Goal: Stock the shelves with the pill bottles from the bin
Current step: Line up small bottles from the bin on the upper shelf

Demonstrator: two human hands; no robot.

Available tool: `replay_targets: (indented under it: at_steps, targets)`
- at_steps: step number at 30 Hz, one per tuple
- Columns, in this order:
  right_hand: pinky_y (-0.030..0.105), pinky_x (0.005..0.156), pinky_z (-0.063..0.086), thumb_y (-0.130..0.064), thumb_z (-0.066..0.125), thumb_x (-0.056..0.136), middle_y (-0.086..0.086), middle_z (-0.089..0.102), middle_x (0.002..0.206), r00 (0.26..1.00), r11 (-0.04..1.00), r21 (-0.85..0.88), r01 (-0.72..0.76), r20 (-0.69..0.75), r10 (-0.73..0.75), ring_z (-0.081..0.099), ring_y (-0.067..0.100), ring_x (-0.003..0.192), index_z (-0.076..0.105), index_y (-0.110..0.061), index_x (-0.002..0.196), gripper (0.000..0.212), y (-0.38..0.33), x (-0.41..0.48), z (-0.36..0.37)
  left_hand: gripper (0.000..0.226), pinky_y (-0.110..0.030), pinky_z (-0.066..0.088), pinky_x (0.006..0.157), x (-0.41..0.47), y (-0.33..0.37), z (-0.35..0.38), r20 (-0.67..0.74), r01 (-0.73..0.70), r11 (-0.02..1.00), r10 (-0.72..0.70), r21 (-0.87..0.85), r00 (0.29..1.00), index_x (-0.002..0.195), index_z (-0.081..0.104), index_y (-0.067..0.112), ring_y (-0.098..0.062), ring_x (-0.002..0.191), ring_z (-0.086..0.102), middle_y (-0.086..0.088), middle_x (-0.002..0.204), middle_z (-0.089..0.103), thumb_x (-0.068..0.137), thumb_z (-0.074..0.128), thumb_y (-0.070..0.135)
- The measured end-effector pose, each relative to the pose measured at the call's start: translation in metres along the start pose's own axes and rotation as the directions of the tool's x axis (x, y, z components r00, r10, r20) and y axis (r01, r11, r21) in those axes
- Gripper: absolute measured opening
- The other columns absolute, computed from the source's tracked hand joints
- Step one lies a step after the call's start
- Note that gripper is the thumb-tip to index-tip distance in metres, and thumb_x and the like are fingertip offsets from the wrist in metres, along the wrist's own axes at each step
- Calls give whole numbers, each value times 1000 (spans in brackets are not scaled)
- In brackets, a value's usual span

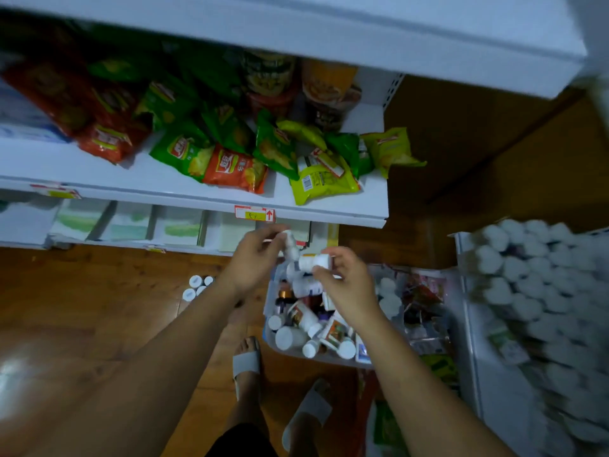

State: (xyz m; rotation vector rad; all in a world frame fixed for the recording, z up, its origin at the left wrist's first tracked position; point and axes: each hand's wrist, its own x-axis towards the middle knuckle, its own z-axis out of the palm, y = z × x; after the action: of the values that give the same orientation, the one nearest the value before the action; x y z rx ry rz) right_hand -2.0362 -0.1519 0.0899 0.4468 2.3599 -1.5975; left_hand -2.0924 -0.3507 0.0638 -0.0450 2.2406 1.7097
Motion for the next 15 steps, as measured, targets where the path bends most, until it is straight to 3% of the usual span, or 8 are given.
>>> replay_targets:
  at_steps: [2,5,6,10,15]
  targets:
    - [33,80,61,-12,71,97,3,70,116,997,968,247,42,-68,-26,73,15,98,68,-37,112,29,-43,-12,-27,27,-30,61,89,-9,55,-5,30,34,966,-27,-257,999,129,70,17,-17,105,69,-11,111,67,111,51,24]
    - [38,83,62,-3,63,100,13,64,129,994,847,523,99,-91,-60,73,24,106,71,-27,123,34,-107,-34,-65,27,-47,62,91,-27,142,-5,55,13,892,13,-452,998,131,69,21,-47,104,60,-27,112,53,112,50,20]
    - [40,83,62,-1,60,100,16,62,131,992,814,566,127,-93,-91,72,27,107,72,-26,125,37,-126,-42,-77,28,-47,62,89,-34,168,-4,59,-14,869,50,-495,997,131,69,18,-48,107,60,-29,117,55,112,49,16]
    - [38,79,59,4,52,101,19,62,130,968,702,670,243,-122,-219,71,27,104,71,-19,128,41,-191,-83,-122,30,-44,61,86,-72,262,0,117,-58,741,182,-669,976,132,66,7,-25,105,68,-17,117,63,109,46,6]
    - [37,82,59,4,48,103,15,72,109,936,549,773,318,-166,-310,71,28,105,70,-11,124,34,-235,-136,-173,37,-41,62,84,-127,334,10,62,-159,656,301,-738,952,131,64,6,-32,111,71,-21,123,68,94,62,5]
